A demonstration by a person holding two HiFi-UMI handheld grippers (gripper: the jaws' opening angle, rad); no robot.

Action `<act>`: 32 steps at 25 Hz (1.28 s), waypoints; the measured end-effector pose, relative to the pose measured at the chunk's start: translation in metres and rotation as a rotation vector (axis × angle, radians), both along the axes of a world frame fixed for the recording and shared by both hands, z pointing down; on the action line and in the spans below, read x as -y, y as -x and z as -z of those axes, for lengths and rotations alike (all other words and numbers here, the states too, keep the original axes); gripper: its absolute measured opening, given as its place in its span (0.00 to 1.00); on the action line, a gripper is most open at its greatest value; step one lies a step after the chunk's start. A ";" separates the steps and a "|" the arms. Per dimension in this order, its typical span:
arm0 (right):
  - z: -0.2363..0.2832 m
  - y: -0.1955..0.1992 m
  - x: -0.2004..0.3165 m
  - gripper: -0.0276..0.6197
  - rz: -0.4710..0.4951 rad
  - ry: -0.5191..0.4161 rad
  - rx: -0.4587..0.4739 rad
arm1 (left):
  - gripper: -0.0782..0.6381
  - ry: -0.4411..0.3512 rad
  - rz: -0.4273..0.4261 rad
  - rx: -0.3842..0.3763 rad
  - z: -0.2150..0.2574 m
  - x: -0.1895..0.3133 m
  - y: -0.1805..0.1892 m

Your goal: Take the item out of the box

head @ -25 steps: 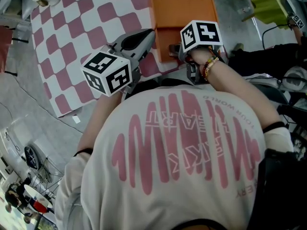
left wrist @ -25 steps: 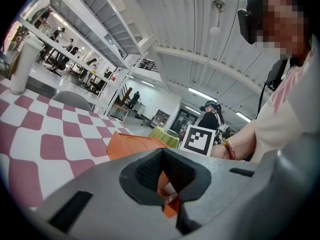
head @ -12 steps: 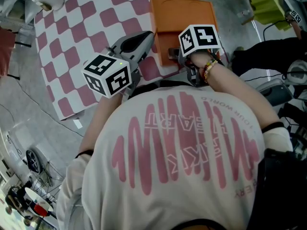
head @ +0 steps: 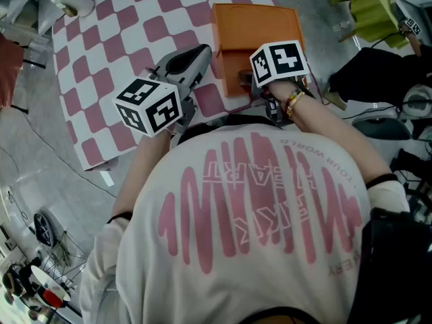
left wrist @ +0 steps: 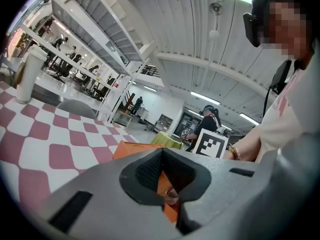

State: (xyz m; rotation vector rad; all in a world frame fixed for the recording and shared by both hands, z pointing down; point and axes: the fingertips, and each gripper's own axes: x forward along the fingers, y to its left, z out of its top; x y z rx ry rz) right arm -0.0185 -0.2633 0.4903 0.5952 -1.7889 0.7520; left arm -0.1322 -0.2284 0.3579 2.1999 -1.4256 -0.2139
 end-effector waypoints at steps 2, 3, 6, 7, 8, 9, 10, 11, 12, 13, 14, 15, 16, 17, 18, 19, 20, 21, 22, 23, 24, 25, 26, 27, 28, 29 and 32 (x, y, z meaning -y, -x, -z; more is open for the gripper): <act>0.005 0.002 0.002 0.45 0.022 -0.030 0.009 | 0.12 -0.006 -0.002 0.008 0.002 0.000 -0.002; 0.007 0.003 0.003 0.45 0.032 -0.043 0.017 | 0.12 -0.010 -0.002 0.012 0.003 0.000 -0.003; 0.013 0.005 0.008 0.45 0.052 -0.078 0.046 | 0.12 -0.019 -0.001 0.025 0.007 0.001 -0.006; 0.015 0.006 0.009 0.45 0.052 -0.085 0.058 | 0.12 -0.020 -0.001 0.030 0.008 0.001 -0.007; 0.017 0.007 0.010 0.45 0.052 -0.089 0.071 | 0.12 -0.020 0.001 0.035 0.008 0.001 -0.008; 0.020 0.007 0.011 0.45 0.052 -0.092 0.083 | 0.12 -0.020 0.003 0.040 0.009 0.000 -0.008; 0.022 0.007 0.012 0.45 0.054 -0.095 0.092 | 0.12 -0.020 0.006 0.043 0.010 0.000 -0.009; 0.024 0.007 0.012 0.45 0.060 -0.098 0.098 | 0.12 -0.019 0.009 0.046 0.011 -0.001 -0.009; 0.027 0.006 0.012 0.45 0.068 -0.103 0.103 | 0.12 -0.018 0.013 0.048 0.012 -0.002 -0.009; 0.029 0.005 0.011 0.45 0.075 -0.110 0.108 | 0.12 -0.018 0.017 0.050 0.013 -0.003 -0.011; 0.032 0.004 0.011 0.45 0.081 -0.117 0.116 | 0.12 -0.017 0.021 0.052 0.015 -0.004 -0.012; 0.035 0.003 0.011 0.45 0.085 -0.125 0.125 | 0.12 -0.017 0.025 0.055 0.017 -0.005 -0.014; 0.038 0.003 0.012 0.45 0.088 -0.133 0.135 | 0.12 -0.018 0.029 0.060 0.018 -0.006 -0.015; 0.040 0.003 0.014 0.45 0.089 -0.139 0.145 | 0.12 -0.020 0.033 0.065 0.020 -0.006 -0.017; 0.042 0.003 0.016 0.45 0.088 -0.145 0.155 | 0.12 -0.021 0.036 0.070 0.021 -0.006 -0.018; 0.043 0.002 0.017 0.45 0.086 -0.149 0.164 | 0.12 -0.022 0.037 0.076 0.023 -0.007 -0.020; 0.045 0.000 0.018 0.45 0.083 -0.152 0.171 | 0.12 -0.024 0.036 0.083 0.024 -0.007 -0.022; 0.047 -0.002 0.019 0.45 0.080 -0.156 0.179 | 0.12 -0.024 0.033 0.092 0.026 -0.008 -0.025; 0.050 -0.003 0.021 0.45 0.078 -0.160 0.187 | 0.12 -0.024 0.030 0.104 0.027 -0.008 -0.027; 0.053 -0.005 0.021 0.45 0.078 -0.164 0.196 | 0.12 -0.022 0.029 0.116 0.028 -0.007 -0.029; 0.055 -0.007 0.022 0.45 0.080 -0.167 0.207 | 0.12 -0.020 0.031 0.126 0.030 -0.007 -0.030; 0.058 -0.008 0.022 0.45 0.084 -0.170 0.218 | 0.12 -0.020 0.035 0.132 0.032 -0.008 -0.032; 0.061 -0.010 0.023 0.45 0.088 -0.175 0.229 | 0.12 -0.021 0.039 0.134 0.034 -0.008 -0.034; 0.064 -0.012 0.025 0.45 0.092 -0.180 0.239 | 0.12 -0.021 0.042 0.135 0.036 -0.008 -0.036; 0.067 -0.014 0.026 0.45 0.096 -0.186 0.248 | 0.12 -0.021 0.044 0.136 0.037 -0.009 -0.040; 0.071 -0.016 0.028 0.45 0.099 -0.192 0.257 | 0.12 -0.021 0.045 0.138 0.039 -0.010 -0.044; 0.086 -0.020 0.030 0.45 0.114 -0.222 0.292 | 0.12 -0.022 0.051 0.146 0.044 -0.013 -0.054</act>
